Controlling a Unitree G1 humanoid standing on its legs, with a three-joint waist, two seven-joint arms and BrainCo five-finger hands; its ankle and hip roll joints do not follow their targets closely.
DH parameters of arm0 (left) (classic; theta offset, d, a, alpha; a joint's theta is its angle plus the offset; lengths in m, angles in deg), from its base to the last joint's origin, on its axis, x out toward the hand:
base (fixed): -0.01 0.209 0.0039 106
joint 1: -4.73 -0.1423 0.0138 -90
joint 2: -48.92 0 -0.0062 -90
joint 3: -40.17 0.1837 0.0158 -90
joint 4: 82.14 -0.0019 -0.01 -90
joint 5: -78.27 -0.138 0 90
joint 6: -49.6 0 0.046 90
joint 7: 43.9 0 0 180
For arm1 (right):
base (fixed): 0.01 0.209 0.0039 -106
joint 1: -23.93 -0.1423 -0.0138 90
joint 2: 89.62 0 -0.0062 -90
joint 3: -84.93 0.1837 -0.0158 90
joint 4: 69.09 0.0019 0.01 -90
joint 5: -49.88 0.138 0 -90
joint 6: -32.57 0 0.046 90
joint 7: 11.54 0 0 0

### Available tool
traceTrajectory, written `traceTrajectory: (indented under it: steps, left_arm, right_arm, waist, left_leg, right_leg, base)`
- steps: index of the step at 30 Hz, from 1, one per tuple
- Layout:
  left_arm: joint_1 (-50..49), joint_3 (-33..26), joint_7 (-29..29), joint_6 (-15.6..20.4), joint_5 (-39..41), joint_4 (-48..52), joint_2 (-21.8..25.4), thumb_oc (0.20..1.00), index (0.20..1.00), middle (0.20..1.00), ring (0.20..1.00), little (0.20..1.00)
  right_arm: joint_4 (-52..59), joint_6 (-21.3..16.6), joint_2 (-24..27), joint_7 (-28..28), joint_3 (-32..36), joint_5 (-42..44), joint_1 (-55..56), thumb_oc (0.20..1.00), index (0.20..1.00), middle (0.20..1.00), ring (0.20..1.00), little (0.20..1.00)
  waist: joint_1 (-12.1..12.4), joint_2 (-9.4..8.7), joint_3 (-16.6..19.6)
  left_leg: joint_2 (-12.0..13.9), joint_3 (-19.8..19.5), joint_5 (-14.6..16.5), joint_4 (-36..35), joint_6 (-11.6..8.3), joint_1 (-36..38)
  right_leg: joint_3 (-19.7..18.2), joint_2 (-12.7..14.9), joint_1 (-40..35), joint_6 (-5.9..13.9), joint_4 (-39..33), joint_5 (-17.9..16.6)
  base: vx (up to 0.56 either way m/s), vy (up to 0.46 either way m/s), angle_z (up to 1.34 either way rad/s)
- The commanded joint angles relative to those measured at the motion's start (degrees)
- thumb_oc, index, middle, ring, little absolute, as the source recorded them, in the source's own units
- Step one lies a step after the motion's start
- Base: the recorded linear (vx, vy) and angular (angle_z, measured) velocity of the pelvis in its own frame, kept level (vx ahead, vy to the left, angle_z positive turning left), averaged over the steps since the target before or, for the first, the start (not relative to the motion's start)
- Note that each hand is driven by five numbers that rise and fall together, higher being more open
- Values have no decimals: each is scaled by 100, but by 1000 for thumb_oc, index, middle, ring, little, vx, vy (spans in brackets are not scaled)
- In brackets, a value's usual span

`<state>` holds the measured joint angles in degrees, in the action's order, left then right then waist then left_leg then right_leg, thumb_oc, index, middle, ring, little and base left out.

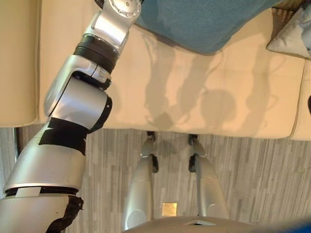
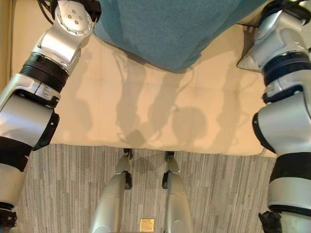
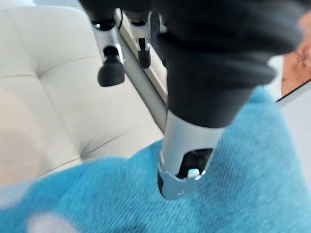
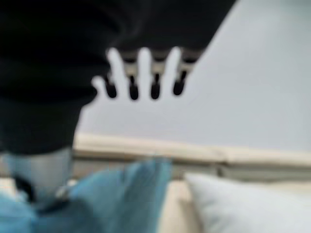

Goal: Pick up all the scattered cushions and arrange them neatly on the sofa.

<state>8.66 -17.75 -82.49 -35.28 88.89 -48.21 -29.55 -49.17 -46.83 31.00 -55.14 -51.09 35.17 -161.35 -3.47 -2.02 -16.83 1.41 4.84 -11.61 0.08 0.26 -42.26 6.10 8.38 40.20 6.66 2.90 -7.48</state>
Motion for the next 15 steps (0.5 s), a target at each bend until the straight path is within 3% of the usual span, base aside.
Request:
traceTrajectory:
  steps: [1,9,15]
  left_arm:
    - [619,154,-83,169,-40,-604,4,1000,1000,1000,1000,1000]
    - [562,116,-13,250,64,-611,335,1000,1000,1000,1000,1000]
    - [79,-119,23,232,0,-532,957,1000,1000,1000,1000,1000]
  right_arm:
    - [-568,356,392,-326,-196,-191,-180,1000,1000,1000,1000,1000]
    - [-446,323,855,-350,-398,-136,-313,1000,1000,1000,1000,1000]
    - [225,-34,1383,-332,53,306,-9,1000,1000,1000,1000,1000]
  waist:
    - [26,-248,572]
    - [-5,-307,652]
    - [-42,-316,736]
  left_leg:
    - [-372,115,980,-121,-364,645]
    - [-348,132,1036,-69,-356,732]
    - [-318,156,1072,-149,-354,976]
  right_leg:
    - [-197,-28,-531,500,-699,-156]
    - [-189,-16,-600,513,-696,-159]
    - [-223,-37,-759,492,-709,-117]
  base:
    - [-4,7,-7]
    - [1,-3,-3]
    - [10,4,-6]
